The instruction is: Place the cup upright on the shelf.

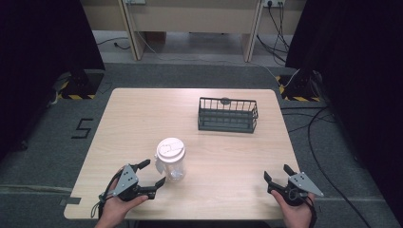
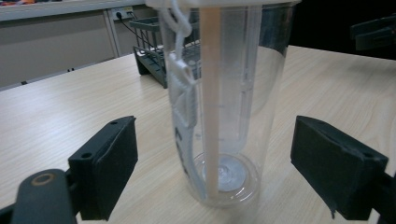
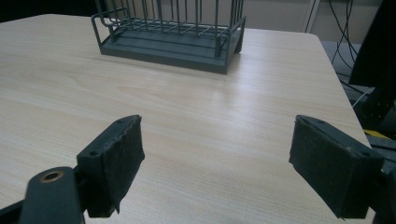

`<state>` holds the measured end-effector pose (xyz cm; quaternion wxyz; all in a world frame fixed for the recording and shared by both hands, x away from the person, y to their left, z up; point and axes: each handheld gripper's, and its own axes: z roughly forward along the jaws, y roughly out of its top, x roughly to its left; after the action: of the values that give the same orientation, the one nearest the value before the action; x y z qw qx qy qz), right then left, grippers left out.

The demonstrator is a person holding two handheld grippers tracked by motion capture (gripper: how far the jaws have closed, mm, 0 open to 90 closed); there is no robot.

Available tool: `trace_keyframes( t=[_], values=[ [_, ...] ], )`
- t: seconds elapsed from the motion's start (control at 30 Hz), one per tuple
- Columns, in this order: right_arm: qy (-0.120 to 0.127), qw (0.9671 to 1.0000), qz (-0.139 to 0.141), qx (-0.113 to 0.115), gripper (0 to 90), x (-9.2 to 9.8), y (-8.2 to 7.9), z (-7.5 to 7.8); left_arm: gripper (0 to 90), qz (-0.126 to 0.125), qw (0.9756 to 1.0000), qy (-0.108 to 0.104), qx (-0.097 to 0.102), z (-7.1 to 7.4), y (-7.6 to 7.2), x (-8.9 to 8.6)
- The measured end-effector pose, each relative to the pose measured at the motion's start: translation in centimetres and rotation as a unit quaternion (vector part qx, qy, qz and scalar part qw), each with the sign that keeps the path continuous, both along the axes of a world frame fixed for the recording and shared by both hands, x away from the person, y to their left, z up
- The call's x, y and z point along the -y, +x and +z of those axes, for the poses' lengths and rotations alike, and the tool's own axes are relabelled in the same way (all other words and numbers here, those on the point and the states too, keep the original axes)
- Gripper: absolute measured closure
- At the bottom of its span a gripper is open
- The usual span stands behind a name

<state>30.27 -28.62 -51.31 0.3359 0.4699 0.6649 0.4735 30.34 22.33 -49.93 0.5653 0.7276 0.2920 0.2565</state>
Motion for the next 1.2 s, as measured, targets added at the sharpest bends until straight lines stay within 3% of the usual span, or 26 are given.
trace_keyframes(
  t=[0.3, 1.2],
  values=[
    [0.001, 1.0000, 0.000, -0.001, 18.2, 0.0, 0.0, 0.0, 14.4, -0.015, 0.9998, 0.008, -0.008, -0.5, 1.2, 1.8],
    [-0.002, 1.0000, 0.004, -0.002, 18.5, 0.0, 0.1, 0.0, 14.5, -0.029, 0.9990, 0.020, -0.028, -1.7, 3.8, 3.6]
  ],
)
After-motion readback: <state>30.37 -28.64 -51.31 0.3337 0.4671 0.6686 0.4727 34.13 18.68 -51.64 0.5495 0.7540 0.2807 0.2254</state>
